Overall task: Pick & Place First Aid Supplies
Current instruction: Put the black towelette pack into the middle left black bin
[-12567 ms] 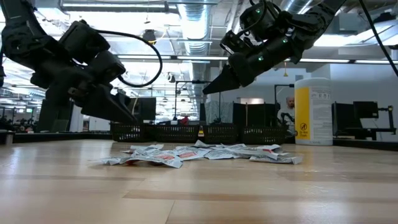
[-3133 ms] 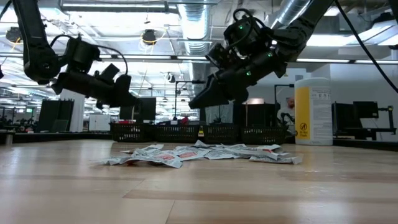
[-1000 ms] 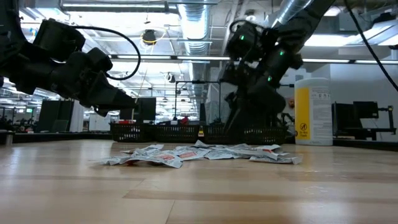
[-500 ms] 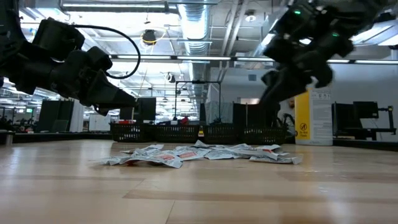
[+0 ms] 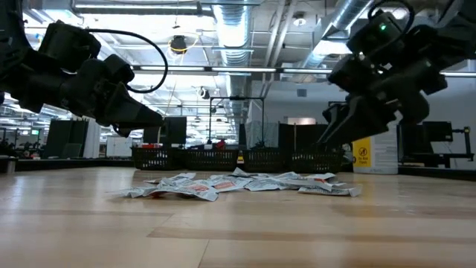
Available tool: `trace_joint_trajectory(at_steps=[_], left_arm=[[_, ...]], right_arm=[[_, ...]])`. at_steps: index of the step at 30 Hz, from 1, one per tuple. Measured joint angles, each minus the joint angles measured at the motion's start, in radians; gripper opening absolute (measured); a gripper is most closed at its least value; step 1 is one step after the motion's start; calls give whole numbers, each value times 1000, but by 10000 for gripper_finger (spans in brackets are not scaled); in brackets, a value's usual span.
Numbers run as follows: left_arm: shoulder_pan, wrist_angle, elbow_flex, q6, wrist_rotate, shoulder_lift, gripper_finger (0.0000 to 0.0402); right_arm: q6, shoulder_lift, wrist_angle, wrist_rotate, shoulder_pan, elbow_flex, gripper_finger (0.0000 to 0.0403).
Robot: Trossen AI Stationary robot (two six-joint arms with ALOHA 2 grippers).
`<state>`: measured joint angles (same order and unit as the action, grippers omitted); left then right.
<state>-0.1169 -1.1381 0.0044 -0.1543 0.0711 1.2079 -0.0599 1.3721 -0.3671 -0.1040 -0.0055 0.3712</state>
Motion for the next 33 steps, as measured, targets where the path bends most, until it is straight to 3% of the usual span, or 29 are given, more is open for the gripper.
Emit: trace_joint_trajectory(at_steps=[6,13,22,30,33], left_arm=[[0,-4,0,0,0,0,104],[0,-4,0,0,0,0,104],[0,-4,0,0,0,0,104],[0,-3,0,0,0,0,104],[5,-3,0,-4,0,0,104]], right_arm=[[-104,117,-135,34,-17,1,129],[-149,142,-192,26,-6,1,129],[-261,134,-189,16,123,2,129],[-251,135,-189,29,199,2,129],[-210,141,-191,93,217,1,129]])
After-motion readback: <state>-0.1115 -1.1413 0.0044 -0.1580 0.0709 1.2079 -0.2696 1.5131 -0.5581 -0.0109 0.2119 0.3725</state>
